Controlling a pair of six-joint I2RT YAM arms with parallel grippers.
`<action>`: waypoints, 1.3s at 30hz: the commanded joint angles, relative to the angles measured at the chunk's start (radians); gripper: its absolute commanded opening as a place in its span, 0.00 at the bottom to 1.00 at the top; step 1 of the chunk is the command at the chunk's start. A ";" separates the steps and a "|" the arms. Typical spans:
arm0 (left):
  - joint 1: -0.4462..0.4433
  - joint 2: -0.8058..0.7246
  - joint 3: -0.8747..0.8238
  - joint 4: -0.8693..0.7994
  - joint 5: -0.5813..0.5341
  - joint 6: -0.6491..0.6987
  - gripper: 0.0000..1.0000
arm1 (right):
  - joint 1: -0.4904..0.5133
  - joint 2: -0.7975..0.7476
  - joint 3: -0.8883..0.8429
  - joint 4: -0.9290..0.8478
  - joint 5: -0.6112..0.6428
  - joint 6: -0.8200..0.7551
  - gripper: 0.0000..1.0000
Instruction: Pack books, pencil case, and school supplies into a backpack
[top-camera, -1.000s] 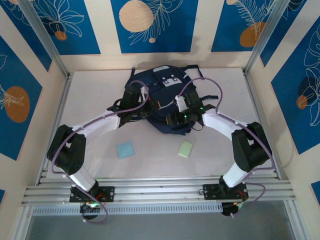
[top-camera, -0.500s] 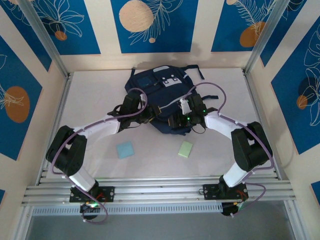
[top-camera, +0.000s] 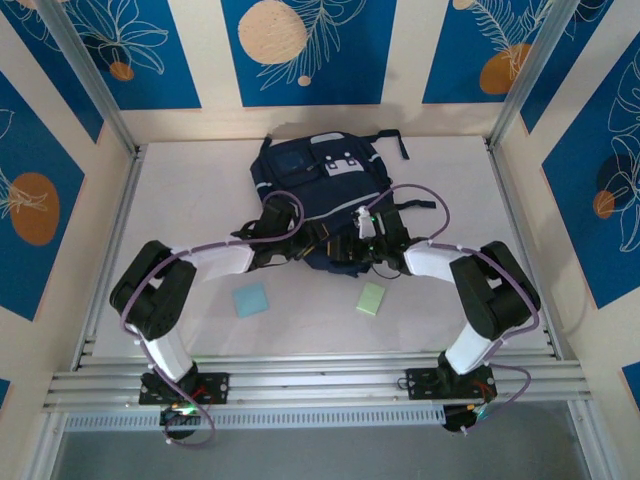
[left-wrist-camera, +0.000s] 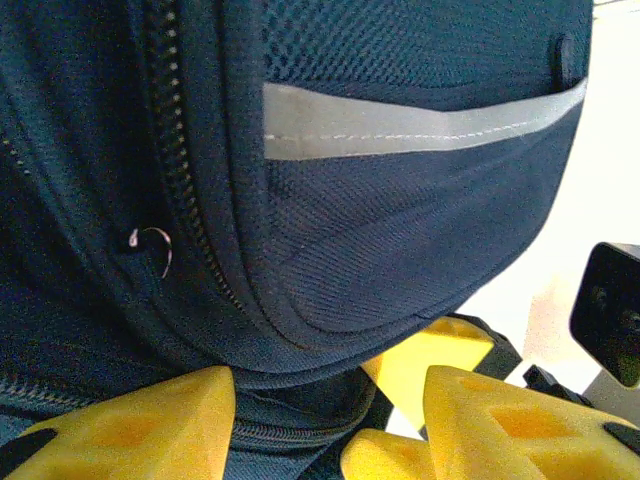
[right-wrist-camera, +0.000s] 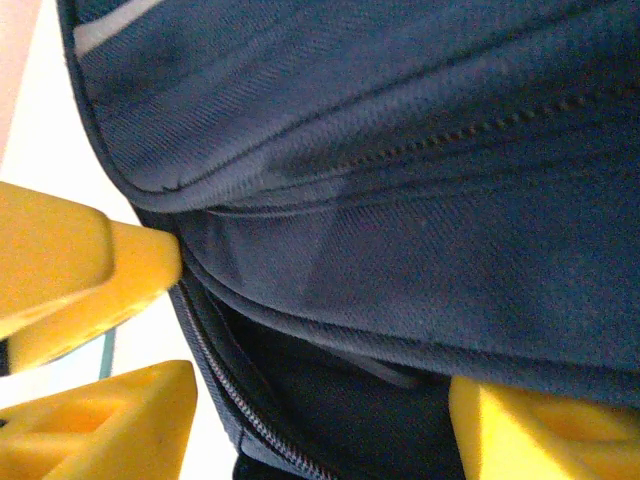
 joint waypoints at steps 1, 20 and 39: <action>-0.008 -0.026 -0.034 -0.070 -0.051 -0.008 0.56 | 0.027 0.057 -0.042 0.062 -0.043 0.090 0.68; 0.016 -0.005 -0.118 -0.072 -0.099 -0.084 0.61 | 0.041 0.060 -0.047 0.069 -0.018 0.110 0.68; 0.059 -0.003 0.027 -0.067 -0.164 -0.026 0.58 | 0.057 0.061 -0.024 0.011 -0.019 0.078 0.66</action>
